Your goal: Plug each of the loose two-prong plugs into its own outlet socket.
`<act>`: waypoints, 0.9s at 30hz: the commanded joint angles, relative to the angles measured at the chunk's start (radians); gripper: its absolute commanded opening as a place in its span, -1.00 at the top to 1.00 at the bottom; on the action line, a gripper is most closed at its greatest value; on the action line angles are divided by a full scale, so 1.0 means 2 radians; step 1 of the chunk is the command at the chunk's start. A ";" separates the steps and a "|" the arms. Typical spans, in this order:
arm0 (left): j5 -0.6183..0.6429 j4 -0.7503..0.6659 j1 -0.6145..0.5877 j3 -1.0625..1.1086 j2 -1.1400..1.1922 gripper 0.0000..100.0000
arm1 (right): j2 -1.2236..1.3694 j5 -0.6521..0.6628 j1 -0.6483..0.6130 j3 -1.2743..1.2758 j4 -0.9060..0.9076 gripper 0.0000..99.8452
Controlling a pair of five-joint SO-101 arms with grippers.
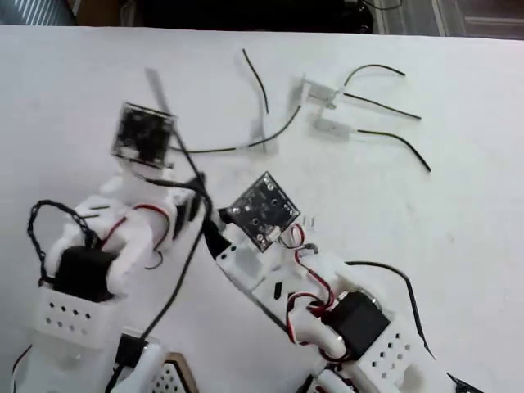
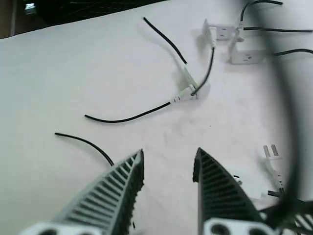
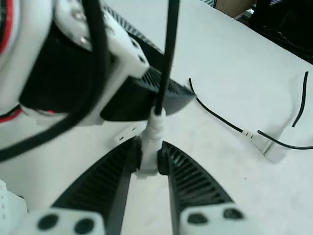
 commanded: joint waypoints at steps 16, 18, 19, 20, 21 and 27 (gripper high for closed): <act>-0.012 0.020 0.034 0.002 -0.011 0.62 | -0.007 -0.003 -0.007 -0.005 -0.024 0.97; -0.012 0.020 0.043 0.002 -0.011 0.61 | -0.007 -0.003 -0.007 -0.005 -0.027 0.97; -0.013 0.020 0.051 0.003 -0.011 0.61 | -0.007 -0.003 -0.007 -0.005 -0.028 0.97; -0.013 0.022 0.056 0.003 -0.011 0.61 | -0.007 -0.003 -0.007 -0.005 -0.028 0.97; -0.013 0.025 0.063 0.004 -0.011 0.61 | -0.007 -0.002 -0.007 -0.005 -0.028 0.97; -0.013 0.023 0.040 0.005 -0.010 0.61 | -0.007 -0.003 0.010 -0.005 -0.028 0.97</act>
